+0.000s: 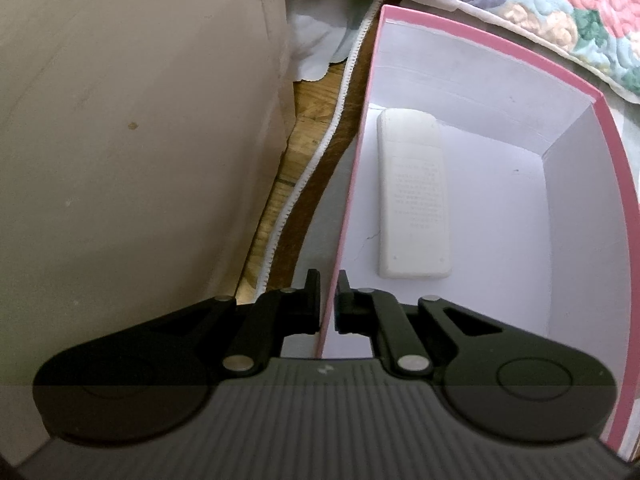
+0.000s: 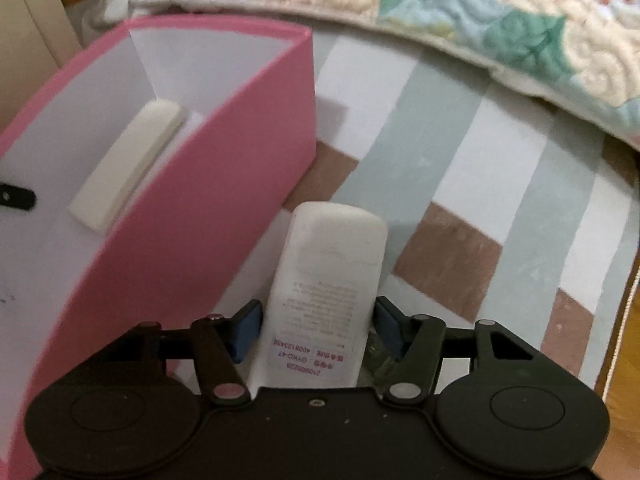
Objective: Organize rigid objects
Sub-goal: 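Lift the white remote with the right gripper and carry it over the box, then lower the remote beside the cream bar and open the right gripper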
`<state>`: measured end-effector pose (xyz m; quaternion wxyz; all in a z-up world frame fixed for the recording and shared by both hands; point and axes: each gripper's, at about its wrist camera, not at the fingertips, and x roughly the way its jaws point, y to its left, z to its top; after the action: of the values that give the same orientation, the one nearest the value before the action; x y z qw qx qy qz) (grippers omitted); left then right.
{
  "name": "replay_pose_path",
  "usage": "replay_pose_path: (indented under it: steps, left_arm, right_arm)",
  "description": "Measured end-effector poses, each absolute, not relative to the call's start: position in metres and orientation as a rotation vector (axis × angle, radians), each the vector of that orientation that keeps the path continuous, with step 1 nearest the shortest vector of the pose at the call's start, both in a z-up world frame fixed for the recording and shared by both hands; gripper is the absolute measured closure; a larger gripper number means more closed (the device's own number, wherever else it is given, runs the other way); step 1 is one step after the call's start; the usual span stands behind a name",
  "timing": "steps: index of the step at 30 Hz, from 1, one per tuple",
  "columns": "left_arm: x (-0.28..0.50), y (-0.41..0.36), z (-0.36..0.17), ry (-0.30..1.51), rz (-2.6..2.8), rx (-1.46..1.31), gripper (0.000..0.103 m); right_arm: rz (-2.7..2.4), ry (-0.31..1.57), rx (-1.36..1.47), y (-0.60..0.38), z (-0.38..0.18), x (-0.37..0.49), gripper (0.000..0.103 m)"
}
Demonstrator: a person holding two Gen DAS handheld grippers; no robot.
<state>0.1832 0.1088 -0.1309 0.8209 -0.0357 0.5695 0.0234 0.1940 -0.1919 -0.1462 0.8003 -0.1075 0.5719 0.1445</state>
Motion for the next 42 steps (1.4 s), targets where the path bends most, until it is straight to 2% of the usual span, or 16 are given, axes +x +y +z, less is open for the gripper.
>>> replay_pose_path:
  steps: [11, 17, 22, 28, 35, 42]
  left_arm:
    - [0.179, 0.106, -0.128, 1.179, 0.023, -0.074, 0.099]
    - [0.177, 0.108, -0.125, 1.166, 0.016, -0.074, 0.099]
    - [0.176, 0.110, -0.124, 1.164, 0.012, -0.084, 0.099]
    - [0.174, 0.113, -0.124, 1.161, 0.003, -0.100, 0.099]
    - [0.173, 0.113, -0.124, 1.159, 0.002, -0.093, 0.099]
    - [0.172, 0.114, -0.123, 1.154, -0.013, -0.095, 0.099]
  right_arm:
    - [0.268, 1.121, -0.174, -0.200, -0.101, 0.183, 0.038]
    - [0.368, 0.972, -0.181, -0.186, -0.042, 0.183, 0.038]
    - [0.590, 0.959, -0.368, -0.129, -0.017, 0.205, 0.038]
    - [0.764, 1.054, -0.763, -0.054, -0.056, 0.230, 0.038]
    - [0.814, 1.137, -0.934, -0.030, -0.115, 0.245, 0.038]
    - [0.941, 1.141, -1.250, -0.020, -0.154, 0.232, 0.038]
